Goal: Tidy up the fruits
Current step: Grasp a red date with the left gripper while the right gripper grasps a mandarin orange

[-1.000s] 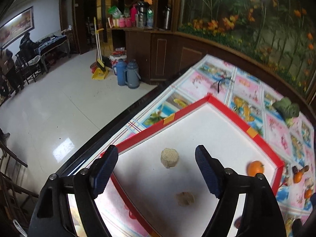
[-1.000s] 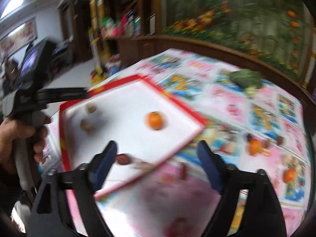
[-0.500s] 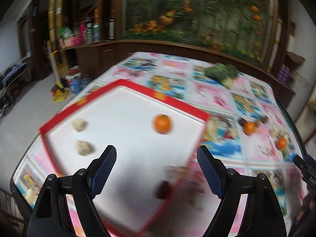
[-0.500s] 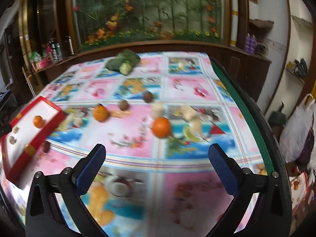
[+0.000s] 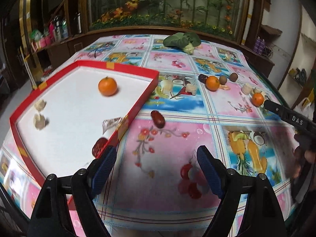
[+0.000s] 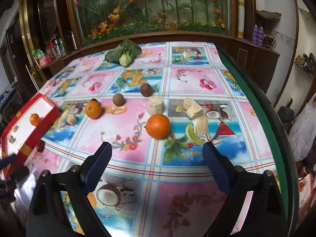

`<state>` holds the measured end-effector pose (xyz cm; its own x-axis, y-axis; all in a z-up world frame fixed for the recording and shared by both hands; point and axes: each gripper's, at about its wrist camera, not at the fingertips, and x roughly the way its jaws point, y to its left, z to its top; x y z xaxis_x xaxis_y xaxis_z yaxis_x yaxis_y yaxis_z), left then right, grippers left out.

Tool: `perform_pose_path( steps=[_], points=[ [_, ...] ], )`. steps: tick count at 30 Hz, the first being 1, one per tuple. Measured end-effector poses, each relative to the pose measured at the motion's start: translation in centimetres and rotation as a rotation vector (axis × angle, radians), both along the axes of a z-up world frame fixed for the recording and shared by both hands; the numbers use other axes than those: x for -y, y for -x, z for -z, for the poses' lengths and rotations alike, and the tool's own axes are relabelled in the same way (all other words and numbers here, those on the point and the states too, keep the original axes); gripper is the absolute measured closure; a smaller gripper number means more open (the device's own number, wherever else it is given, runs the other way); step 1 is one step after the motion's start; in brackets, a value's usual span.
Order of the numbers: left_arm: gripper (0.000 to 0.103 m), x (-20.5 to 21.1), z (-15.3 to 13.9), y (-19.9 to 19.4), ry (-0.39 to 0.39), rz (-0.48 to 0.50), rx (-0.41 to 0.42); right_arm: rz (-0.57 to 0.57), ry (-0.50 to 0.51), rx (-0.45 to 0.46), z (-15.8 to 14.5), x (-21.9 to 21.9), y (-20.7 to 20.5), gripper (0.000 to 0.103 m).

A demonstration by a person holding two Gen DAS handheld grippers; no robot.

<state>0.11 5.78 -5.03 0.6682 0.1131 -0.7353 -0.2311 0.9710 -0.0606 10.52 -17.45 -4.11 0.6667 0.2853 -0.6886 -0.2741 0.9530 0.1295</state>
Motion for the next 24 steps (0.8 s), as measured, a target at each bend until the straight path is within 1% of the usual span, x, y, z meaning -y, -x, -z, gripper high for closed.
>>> perform_pose_path(
  steps=[3, 6, 8, 9, 11, 13, 14, 15, 16, 17, 18, 21, 24],
  points=[
    [0.020, 0.4, -0.2, -1.3, 0.003, 0.002, -0.003, -0.005, -0.007, -0.008, 0.3, -0.1, -0.3, 0.010],
    [0.020, 0.9, 0.0, -3.2, -0.005, -0.025, -0.003, -0.007, -0.002, -0.016, 0.5, -0.2, -0.4, 0.010],
    [0.021, 0.9, 0.6, -4.5, -0.019, -0.041, -0.033, -0.003, -0.009, -0.016, 0.5, -0.1, -0.5, 0.010],
    [0.021, 1.0, 1.0, -5.3, -0.014, -0.041, -0.051, -0.001, -0.010, -0.015, 0.5, 0.0, -0.5, 0.010],
    [0.024, 1.0, 1.8, -6.5, -0.029, -0.061, -0.090, 0.002, -0.012, -0.015, 0.5, 0.1, -0.5, 0.010],
    [0.026, 1.0, 2.3, -7.1, -0.044, -0.072, -0.098, 0.004, -0.013, -0.016, 0.5, 0.2, -0.5, 0.010],
    [0.031, 1.2, 2.3, -7.1, -0.052, -0.071, -0.086, 0.005, -0.012, -0.017, 0.5, 0.2, -0.5, 0.010],
    [0.039, 1.3, 2.1, -7.1, -0.053, -0.067, -0.076, 0.006, -0.010, -0.019, 0.6, 0.2, -0.6, 0.011],
    [0.066, 1.3, 2.0, -6.9, -0.044, -0.057, -0.065, 0.008, -0.009, -0.020, 0.6, 0.2, -0.6, 0.012],
    [0.085, 1.2, 1.9, -6.8, -0.042, -0.059, -0.060, 0.010, -0.005, -0.021, 0.6, 0.2, -0.6, 0.012],
    [0.088, 0.8, 1.9, -6.6, -0.021, -0.057, -0.054, 0.012, 0.003, -0.021, 0.6, 0.2, -0.5, 0.012],
    [0.089, -0.2, 1.8, -6.2, 0.036, -0.032, -0.034, 0.012, 0.027, -0.025, 0.6, -0.1, -0.6, 0.013],
    [0.089, -0.8, 1.8, -5.8, 0.074, -0.008, -0.021, 0.013, 0.039, -0.022, 0.4, -0.2, -0.5, 0.014]
  ],
)
